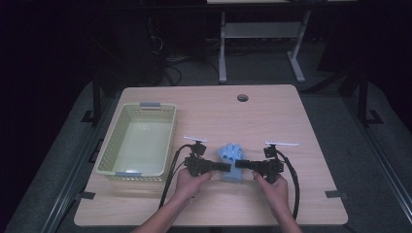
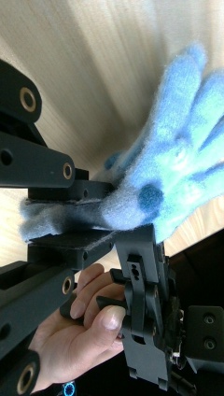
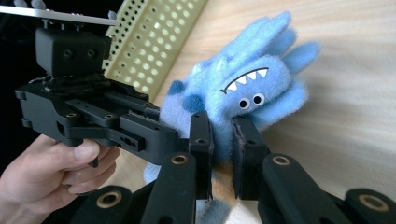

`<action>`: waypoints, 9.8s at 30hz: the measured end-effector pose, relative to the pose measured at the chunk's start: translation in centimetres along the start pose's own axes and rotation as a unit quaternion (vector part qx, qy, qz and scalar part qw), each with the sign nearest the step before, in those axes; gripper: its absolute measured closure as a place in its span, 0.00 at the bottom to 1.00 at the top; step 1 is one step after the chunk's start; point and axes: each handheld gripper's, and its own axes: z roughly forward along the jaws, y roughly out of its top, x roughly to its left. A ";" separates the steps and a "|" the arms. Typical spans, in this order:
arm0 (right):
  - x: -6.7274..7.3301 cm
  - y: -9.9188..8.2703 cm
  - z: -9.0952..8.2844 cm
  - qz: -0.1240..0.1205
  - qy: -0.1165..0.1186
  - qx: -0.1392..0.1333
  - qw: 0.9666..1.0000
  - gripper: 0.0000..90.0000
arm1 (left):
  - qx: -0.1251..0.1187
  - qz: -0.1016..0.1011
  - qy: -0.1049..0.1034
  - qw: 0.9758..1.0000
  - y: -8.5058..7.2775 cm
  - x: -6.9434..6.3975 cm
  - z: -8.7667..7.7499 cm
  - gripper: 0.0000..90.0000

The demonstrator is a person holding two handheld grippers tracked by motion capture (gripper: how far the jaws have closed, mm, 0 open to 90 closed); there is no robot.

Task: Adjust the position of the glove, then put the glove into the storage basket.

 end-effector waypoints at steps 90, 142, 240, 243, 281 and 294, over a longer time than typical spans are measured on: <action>13.6 8.7 10.4 -0.117 0.040 0.063 0.990 0.89 | -0.093 0.005 0.030 0.995 1.6 1.5 -17.2 0.83; 16.1 9.8 21.9 -0.106 0.063 0.098 0.988 0.89 | -0.089 -0.047 0.080 0.992 0.6 8.3 -25.0 0.86; 12.5 10.2 14.9 -0.104 0.006 0.057 0.993 0.76 | 0.079 -0.047 0.329 0.940 4.7 9.8 -21.8 0.72; 12.1 10.1 14.5 -0.100 0.010 0.054 0.993 0.74 | 0.061 -0.050 0.317 0.945 4.8 9.5 -22.2 0.68; 5.8 10.1 8.5 -0.048 0.018 0.021 0.998 0.52 | -0.029 -0.009 0.214 0.976 5.8 4.9 -20.7 0.50; 4.4 9.7 6.5 -0.041 0.013 0.010 0.999 0.51 | -0.047 0.001 0.199 0.979 6.1 3.9 -19.8 0.48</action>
